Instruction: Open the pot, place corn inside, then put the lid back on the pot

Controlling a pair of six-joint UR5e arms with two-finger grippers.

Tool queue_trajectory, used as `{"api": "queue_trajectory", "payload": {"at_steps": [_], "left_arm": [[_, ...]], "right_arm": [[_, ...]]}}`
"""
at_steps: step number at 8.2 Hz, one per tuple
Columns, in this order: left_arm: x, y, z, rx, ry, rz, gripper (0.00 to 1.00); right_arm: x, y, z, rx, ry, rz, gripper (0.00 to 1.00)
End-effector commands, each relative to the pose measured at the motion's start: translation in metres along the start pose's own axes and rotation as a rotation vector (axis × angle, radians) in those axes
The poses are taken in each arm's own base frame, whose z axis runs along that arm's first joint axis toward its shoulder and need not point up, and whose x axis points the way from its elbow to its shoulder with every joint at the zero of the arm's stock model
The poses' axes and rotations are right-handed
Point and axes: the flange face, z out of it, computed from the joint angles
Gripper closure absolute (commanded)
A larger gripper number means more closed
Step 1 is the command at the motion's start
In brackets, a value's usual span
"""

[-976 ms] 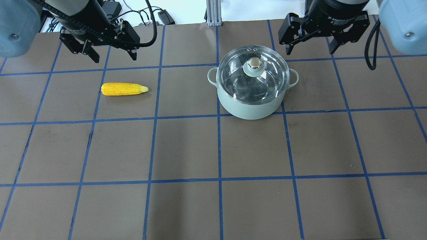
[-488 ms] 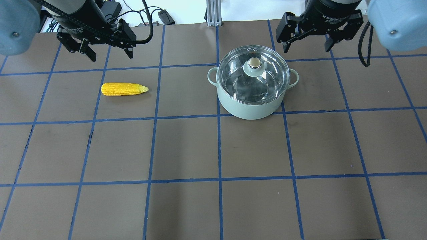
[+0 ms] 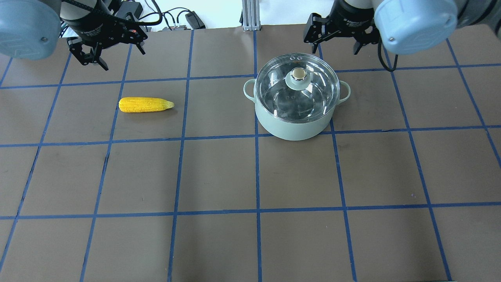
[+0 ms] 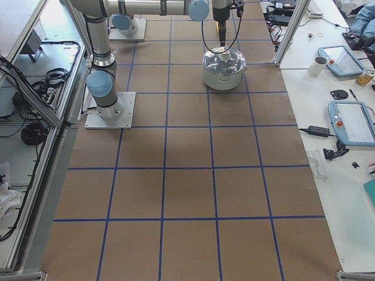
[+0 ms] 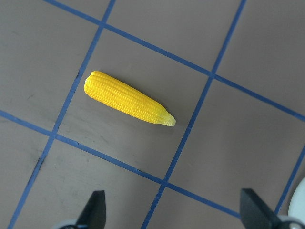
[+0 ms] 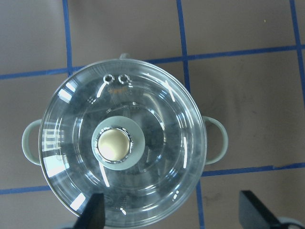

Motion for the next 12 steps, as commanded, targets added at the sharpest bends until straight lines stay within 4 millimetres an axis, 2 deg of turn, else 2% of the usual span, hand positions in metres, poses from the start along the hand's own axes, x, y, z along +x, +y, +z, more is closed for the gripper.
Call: {"api": "queue_trajectory", "payload": {"at_steps": [1,2,3,4,6,7,8,9,10,12], "left_arm": [[-0.009,-0.033,0.057,-0.025,-0.033,-0.441,0.0],[-0.008,-0.039,0.082,-0.054,-0.054,-0.56,0.0],[-0.007,-0.046,0.103,-0.064,-0.064,-0.651,0.0],[-0.01,-0.053,0.122,-0.07,-0.075,-0.715,0.0],[-0.033,-0.07,0.169,-0.123,-0.124,-0.794,0.0],[-0.033,-0.072,0.188,-0.144,-0.143,-0.792,0.0],[-0.038,-0.076,0.203,-0.151,-0.153,-0.832,0.0],[-0.038,-0.082,0.211,-0.128,-0.139,-0.866,0.0],[-0.037,-0.087,0.223,-0.105,-0.122,-0.868,0.0],[-0.047,-0.095,0.253,-0.114,-0.133,-0.912,0.0]], "right_arm": [[-0.055,-0.02,0.091,-0.005,-0.017,0.054,0.0],[-0.056,-0.021,0.105,-0.02,-0.013,0.057,0.0],[-0.056,-0.022,0.127,-0.049,0.005,0.041,0.0],[-0.056,-0.023,0.131,-0.056,0.006,0.061,0.0],[-0.056,-0.022,0.137,-0.066,0.01,0.07,0.0],[-0.056,-0.023,0.135,-0.064,0.01,0.074,0.0],[-0.056,-0.021,0.134,-0.069,0.01,0.08,0.05],[-0.056,-0.02,0.134,-0.071,0.009,0.081,0.25],[-0.057,-0.02,0.133,-0.072,0.001,0.081,0.35],[-0.057,-0.02,0.133,-0.073,-0.001,0.096,0.38]]}}
